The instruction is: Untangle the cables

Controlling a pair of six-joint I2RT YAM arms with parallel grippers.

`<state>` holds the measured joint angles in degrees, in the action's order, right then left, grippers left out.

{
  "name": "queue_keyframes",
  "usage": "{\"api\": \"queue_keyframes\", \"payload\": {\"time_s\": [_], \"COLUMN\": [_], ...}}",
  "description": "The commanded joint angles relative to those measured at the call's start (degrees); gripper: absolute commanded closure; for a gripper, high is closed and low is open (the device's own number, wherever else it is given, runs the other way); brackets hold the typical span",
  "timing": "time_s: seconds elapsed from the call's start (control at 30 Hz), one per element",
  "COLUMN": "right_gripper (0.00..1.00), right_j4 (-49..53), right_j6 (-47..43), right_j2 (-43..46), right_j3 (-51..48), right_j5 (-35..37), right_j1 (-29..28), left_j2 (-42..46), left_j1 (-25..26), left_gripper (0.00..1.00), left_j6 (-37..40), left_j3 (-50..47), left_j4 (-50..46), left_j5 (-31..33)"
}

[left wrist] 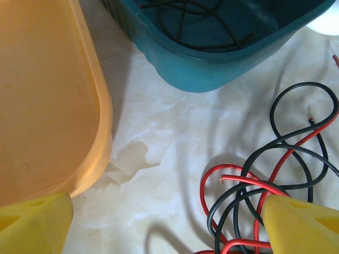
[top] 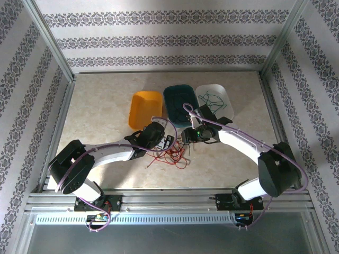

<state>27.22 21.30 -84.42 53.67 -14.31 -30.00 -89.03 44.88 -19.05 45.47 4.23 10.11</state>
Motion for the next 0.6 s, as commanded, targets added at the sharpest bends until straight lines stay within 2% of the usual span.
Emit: {"api": "queue_keyframes", "payload": {"time_s": [0.0,0.2,0.57], "right_gripper": [0.51,0.52,0.53], "right_j4": [-0.6,-0.4,-3.8], "right_j6": [2.4,4.1,5.8], "right_j2": [-2.9,-8.5,-11.4], "right_j3": [2.1,4.7,4.1], "right_j5": [2.1,4.6,5.6], "right_j1": [0.3,1.3,2.6], "left_j2": [-0.5,0.8,1.5], "left_j1": [-0.3,-0.2,-0.2], "left_gripper": [0.08,0.08,0.08], "left_j6": [0.4,-0.1,0.1], "left_j3": [1.7,0.8,0.3], "left_j4": [-0.7,-0.6,-0.7], "left_j5": [-0.9,0.9,0.7]}}
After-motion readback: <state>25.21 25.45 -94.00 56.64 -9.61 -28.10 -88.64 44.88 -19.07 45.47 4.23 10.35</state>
